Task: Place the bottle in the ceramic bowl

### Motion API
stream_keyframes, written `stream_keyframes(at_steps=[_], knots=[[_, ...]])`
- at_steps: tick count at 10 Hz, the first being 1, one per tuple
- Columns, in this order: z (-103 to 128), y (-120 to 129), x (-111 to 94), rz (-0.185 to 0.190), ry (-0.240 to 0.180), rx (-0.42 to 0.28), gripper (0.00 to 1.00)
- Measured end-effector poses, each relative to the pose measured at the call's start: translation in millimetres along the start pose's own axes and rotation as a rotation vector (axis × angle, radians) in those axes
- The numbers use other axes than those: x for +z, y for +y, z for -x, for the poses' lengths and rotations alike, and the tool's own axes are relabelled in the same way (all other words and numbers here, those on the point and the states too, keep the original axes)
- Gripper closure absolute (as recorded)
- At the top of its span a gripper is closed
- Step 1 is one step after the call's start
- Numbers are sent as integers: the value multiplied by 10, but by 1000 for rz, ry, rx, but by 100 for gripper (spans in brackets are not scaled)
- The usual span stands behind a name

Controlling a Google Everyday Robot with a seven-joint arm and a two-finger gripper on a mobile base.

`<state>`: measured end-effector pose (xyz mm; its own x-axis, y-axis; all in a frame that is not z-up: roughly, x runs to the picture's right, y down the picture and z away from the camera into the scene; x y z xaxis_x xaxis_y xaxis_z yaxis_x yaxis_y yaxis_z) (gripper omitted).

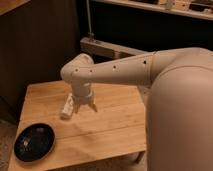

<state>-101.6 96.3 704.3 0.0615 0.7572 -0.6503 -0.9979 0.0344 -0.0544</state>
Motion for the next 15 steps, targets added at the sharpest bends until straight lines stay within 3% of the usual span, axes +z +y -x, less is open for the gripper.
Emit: stream_keyframes(at_steps=[3,5,6,8,11,12,13,15], knots=[[128,28,12,6,-10,-2,35],[392,178,34,13,-24,4,35],[637,308,69,13,-39,18,35],[924,401,137,14,-62,74,35],[1320,438,281,84,-93,201,35],[1402,451,332,126,-95,254,35],[1508,471,420,192,-94,311,35],[1608,613,512,213,-86,315,35]])
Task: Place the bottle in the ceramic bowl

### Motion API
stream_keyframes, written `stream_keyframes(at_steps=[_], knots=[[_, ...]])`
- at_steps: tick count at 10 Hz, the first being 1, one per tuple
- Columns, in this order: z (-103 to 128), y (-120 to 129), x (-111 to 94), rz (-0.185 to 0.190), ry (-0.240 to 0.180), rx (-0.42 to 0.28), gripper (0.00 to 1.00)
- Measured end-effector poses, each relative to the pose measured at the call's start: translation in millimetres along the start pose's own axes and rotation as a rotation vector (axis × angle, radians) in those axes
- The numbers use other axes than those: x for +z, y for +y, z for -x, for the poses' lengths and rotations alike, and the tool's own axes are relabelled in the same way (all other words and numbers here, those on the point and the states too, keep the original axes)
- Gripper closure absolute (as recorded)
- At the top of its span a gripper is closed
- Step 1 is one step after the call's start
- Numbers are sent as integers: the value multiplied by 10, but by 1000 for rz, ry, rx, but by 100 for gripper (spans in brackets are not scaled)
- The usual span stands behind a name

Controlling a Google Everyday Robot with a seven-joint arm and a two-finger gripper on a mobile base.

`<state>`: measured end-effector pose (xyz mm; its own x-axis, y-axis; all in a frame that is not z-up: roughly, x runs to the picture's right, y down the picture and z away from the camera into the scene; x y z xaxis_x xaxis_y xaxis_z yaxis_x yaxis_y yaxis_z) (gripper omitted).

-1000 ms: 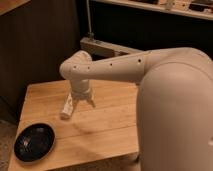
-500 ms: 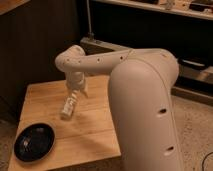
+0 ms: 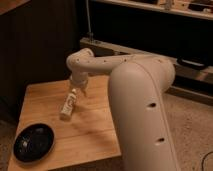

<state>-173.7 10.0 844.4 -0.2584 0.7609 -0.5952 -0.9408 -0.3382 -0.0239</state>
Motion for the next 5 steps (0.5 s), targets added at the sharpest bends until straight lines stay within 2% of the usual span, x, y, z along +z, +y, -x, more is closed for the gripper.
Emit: stream_keyframes(at_steps=[1,5], knots=[[-2,150,81,-10,5,-21,35],[20,367,318,-52,16,-87,35]])
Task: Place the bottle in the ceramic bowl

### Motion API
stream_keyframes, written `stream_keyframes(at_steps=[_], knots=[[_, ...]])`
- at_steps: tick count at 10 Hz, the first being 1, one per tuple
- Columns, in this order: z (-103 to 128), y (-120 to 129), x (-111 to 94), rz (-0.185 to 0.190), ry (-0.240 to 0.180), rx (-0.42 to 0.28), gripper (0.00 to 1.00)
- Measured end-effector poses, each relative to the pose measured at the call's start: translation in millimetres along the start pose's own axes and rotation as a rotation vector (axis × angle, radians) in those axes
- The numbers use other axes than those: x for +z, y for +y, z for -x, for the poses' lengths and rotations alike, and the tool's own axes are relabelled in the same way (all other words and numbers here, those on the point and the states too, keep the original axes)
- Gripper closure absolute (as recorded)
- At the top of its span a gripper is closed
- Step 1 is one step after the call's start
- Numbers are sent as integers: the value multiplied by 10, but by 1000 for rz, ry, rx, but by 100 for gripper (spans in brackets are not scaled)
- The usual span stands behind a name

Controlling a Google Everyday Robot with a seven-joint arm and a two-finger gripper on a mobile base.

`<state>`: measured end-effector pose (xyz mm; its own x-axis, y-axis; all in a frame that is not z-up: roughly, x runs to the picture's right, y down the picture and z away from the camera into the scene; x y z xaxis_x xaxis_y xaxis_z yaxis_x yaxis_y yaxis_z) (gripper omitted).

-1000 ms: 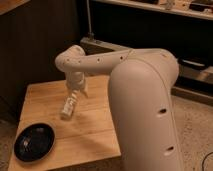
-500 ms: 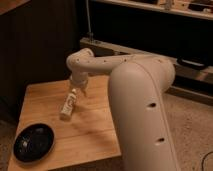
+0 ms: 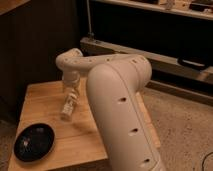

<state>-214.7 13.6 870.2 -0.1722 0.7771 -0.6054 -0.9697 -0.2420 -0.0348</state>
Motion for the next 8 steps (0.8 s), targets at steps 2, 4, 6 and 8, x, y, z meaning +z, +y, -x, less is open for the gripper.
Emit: stream_keyframes(at_steps=[2,4,6,8], knots=[[-15,-77,208,-24,22,-11,35],[-48,-80,409,-31,46,-32,35],[-62,-117,507,-23,66,-44,35],[-75,-87,557,-7,75,-57,35]])
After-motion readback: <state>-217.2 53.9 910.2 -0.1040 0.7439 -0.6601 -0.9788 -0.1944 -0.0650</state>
